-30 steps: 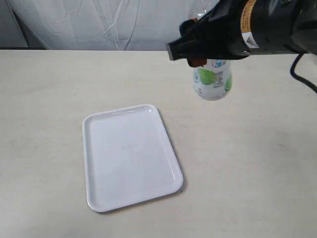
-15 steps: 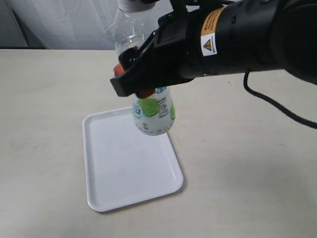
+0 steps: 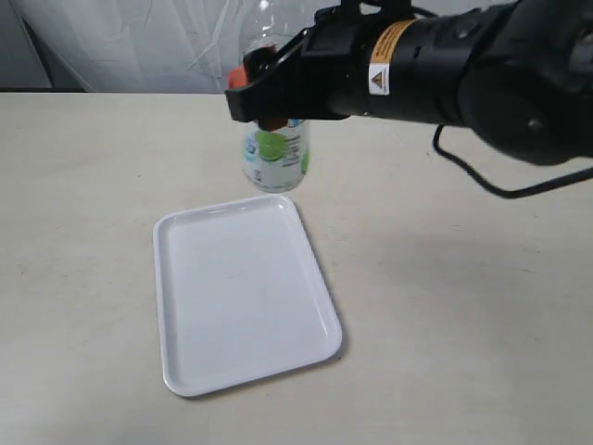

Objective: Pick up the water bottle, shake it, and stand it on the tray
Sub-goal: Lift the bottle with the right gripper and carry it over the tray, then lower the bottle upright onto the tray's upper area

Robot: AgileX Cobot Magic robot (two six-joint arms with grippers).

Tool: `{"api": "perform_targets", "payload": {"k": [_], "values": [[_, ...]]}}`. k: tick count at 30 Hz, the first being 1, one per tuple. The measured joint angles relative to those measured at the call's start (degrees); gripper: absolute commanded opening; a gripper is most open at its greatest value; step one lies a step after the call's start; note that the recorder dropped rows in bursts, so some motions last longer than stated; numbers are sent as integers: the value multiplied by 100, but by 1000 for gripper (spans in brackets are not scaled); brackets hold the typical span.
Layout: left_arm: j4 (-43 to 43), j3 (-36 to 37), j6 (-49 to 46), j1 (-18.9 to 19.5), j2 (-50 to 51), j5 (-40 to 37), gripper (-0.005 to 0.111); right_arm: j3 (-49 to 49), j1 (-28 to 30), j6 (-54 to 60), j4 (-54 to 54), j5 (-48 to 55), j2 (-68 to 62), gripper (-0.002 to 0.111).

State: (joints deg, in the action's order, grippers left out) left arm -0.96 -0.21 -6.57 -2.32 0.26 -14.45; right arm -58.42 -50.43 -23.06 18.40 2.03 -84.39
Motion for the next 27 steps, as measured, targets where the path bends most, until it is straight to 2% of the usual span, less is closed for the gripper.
{"api": "perform_targets", "payload": {"k": [4,7,21,27], "values": [[-11,0,0,0,0,0,0,336,0,-78,8,-1389,-430,-1],[-30,0,0,0,0,0,0,426,-11,-78,77,-1836,-844,-1],[-30,0,0,0,0,0,0,461,-11,269,261,-2715,-2058,-1],[-30,0,0,0,0,0,0,461,-11,269,207,-2713,-2350,-1]]}}
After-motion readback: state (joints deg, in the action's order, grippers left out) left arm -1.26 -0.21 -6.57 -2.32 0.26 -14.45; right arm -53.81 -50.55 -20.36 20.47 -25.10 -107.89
